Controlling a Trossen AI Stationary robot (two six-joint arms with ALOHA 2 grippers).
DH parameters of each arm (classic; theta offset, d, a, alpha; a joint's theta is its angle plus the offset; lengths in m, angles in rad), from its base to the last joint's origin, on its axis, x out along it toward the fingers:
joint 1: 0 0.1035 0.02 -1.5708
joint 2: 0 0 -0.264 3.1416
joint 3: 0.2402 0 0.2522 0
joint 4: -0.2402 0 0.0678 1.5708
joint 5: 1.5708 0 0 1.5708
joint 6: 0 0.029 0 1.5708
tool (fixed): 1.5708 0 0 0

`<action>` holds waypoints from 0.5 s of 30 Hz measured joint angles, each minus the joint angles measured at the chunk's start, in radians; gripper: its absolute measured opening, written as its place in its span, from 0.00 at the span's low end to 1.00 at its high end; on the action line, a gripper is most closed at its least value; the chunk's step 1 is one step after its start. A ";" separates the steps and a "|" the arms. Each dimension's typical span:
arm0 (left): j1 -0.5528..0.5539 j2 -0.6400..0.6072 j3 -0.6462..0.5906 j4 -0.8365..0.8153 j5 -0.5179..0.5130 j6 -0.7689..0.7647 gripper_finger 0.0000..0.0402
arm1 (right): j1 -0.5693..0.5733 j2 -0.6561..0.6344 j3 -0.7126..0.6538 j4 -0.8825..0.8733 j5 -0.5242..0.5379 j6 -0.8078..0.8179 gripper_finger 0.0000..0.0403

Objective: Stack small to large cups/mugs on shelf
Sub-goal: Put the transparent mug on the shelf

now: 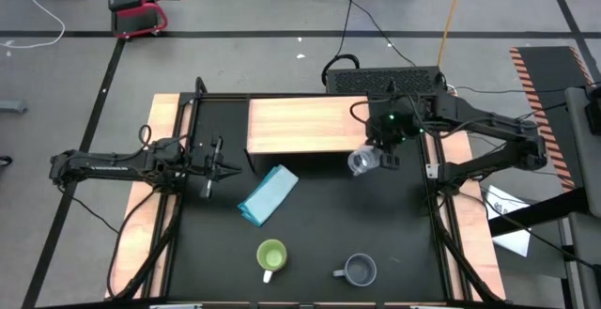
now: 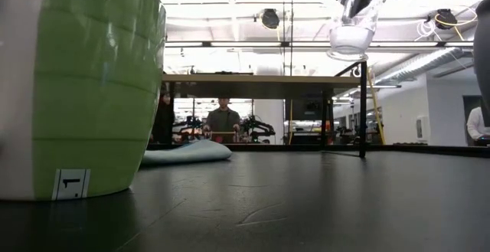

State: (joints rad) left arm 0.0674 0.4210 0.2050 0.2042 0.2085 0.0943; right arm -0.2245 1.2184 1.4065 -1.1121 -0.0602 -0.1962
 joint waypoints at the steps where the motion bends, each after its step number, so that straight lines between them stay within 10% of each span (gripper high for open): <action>1: 0.000 0.000 0.000 0.000 0.000 0.001 0.08 | -0.004 0.010 0.014 0.001 -0.002 0.000 0.00; 15: 0.000 0.000 0.000 -0.029 0.000 0.006 0.08 | -0.011 0.260 0.348 -0.066 -0.024 -0.030 0.00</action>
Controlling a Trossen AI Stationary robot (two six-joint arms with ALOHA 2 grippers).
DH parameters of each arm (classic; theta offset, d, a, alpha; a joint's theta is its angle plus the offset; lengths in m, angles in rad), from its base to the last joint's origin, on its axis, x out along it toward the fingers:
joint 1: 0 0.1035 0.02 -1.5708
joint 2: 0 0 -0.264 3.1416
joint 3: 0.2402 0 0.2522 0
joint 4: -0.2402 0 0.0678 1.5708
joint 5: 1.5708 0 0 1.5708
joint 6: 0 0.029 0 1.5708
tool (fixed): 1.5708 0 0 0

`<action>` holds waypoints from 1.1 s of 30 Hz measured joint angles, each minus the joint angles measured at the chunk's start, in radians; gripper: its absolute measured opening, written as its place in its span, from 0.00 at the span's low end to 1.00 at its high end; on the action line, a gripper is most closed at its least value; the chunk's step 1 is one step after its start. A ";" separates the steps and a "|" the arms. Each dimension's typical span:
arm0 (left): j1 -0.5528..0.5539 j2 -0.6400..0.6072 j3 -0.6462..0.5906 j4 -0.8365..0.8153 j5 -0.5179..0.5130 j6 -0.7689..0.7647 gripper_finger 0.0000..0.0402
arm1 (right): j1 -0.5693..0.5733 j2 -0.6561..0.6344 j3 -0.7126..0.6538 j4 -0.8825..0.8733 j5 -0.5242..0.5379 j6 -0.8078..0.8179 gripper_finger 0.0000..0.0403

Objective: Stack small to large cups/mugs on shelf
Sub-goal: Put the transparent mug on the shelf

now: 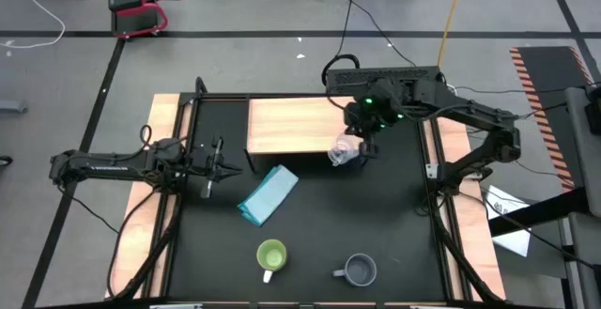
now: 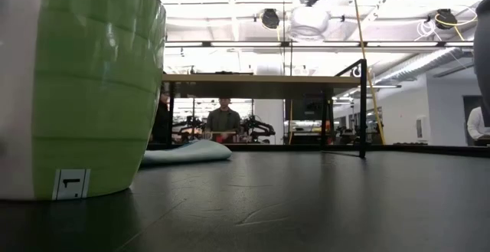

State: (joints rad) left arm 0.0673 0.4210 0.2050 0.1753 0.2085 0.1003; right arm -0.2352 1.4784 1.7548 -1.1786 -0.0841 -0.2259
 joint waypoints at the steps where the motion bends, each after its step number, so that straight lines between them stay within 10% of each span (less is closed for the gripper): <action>1: 0.000 0.000 0.000 0.000 0.000 0.000 0.08 | 0.000 0.024 0.025 -0.013 0.000 -0.004 0.00; 33: 0.000 0.000 0.000 0.000 0.000 0.010 0.08 | -0.054 0.170 0.165 -0.091 -0.039 -0.143 0.00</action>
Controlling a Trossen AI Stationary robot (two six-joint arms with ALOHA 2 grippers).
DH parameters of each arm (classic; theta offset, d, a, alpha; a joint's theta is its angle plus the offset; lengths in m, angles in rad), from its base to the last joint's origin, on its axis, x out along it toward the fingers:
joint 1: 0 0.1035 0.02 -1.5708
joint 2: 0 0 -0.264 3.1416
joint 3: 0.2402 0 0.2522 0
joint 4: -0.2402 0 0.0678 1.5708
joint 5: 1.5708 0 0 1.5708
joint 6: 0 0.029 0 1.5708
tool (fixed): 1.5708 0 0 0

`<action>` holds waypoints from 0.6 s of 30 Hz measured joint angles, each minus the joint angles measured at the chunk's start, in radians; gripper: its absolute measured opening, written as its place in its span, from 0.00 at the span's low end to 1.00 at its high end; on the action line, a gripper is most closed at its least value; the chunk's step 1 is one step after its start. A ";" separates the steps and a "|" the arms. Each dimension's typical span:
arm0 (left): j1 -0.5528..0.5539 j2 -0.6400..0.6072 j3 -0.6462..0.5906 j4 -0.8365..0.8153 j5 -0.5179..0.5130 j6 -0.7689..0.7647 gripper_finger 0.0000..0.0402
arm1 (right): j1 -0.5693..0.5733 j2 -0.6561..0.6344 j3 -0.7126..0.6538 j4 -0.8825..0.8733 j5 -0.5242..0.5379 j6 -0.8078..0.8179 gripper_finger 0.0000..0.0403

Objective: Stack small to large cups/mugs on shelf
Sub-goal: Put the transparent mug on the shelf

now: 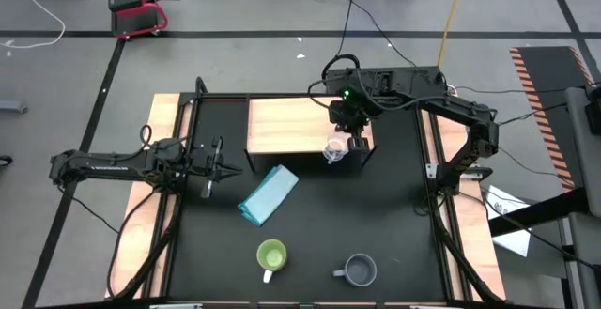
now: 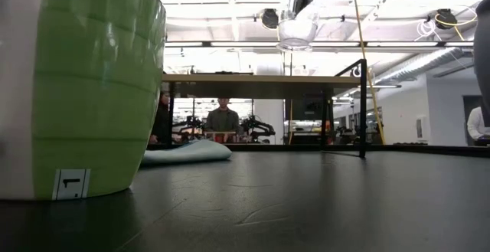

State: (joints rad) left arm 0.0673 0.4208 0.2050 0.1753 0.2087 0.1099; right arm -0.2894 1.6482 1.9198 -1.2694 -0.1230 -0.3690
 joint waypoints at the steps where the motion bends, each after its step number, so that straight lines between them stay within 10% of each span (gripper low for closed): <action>1: 0.000 0.000 0.000 0.000 0.000 0.000 0.08 | -0.011 0.000 0.000 0.000 0.000 -0.004 0.00; 18: 0.000 0.000 0.000 0.000 0.000 0.027 0.08 | -0.150 0.000 0.000 0.033 -0.011 -0.080 0.00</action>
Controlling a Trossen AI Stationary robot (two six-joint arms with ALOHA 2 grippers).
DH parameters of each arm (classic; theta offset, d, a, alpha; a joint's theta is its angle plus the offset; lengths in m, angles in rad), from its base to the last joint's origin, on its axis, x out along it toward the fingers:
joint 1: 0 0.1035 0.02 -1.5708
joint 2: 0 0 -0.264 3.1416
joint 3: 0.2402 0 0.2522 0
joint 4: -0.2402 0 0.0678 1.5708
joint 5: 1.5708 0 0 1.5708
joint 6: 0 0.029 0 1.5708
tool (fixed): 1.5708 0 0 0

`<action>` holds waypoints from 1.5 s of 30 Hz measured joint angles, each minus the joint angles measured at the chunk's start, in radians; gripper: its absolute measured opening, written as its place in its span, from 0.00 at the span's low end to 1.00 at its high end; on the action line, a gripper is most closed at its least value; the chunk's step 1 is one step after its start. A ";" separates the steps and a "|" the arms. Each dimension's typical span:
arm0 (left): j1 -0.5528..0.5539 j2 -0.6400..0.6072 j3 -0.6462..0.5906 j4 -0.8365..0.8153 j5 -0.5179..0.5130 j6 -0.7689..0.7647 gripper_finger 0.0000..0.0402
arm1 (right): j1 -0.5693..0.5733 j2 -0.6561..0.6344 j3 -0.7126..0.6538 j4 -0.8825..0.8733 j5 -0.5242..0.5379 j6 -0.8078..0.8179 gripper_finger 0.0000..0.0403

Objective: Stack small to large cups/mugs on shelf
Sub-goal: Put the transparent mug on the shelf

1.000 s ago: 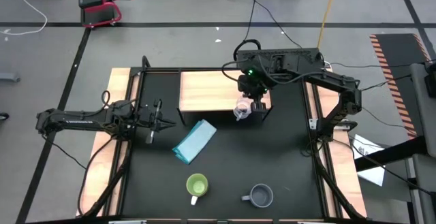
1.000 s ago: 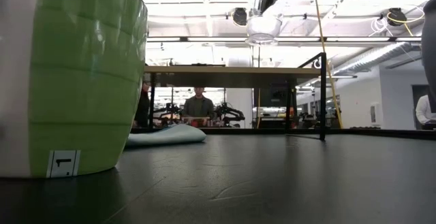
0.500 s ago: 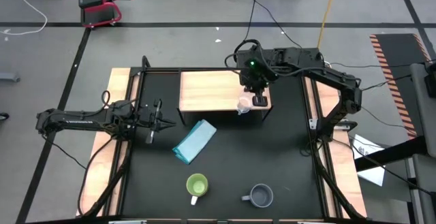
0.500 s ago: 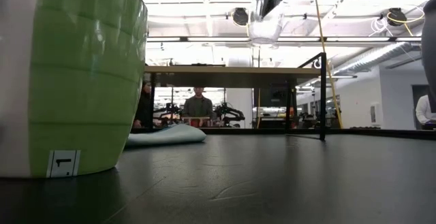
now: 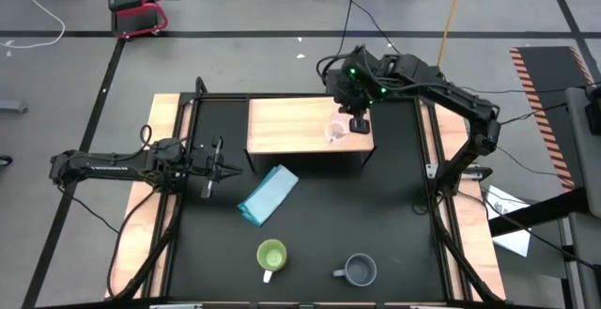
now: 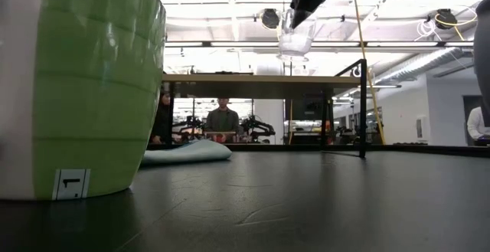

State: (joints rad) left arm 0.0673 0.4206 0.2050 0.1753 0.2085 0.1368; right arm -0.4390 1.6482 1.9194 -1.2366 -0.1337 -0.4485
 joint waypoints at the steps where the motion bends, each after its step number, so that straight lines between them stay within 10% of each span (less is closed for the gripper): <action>1: 0.000 0.000 0.000 0.000 0.000 0.000 0.08 | -0.005 0.000 0.000 -0.001 0.000 -0.004 0.00; 45: 0.000 0.000 0.000 -0.027 0.000 -0.001 0.08 | -0.017 0.049 -0.017 -0.043 -0.002 -0.050 0.00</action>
State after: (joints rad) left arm 0.0677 0.4208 0.2050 0.1481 0.2081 0.1363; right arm -0.4564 1.6970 1.9024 -1.2797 -0.1360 -0.4983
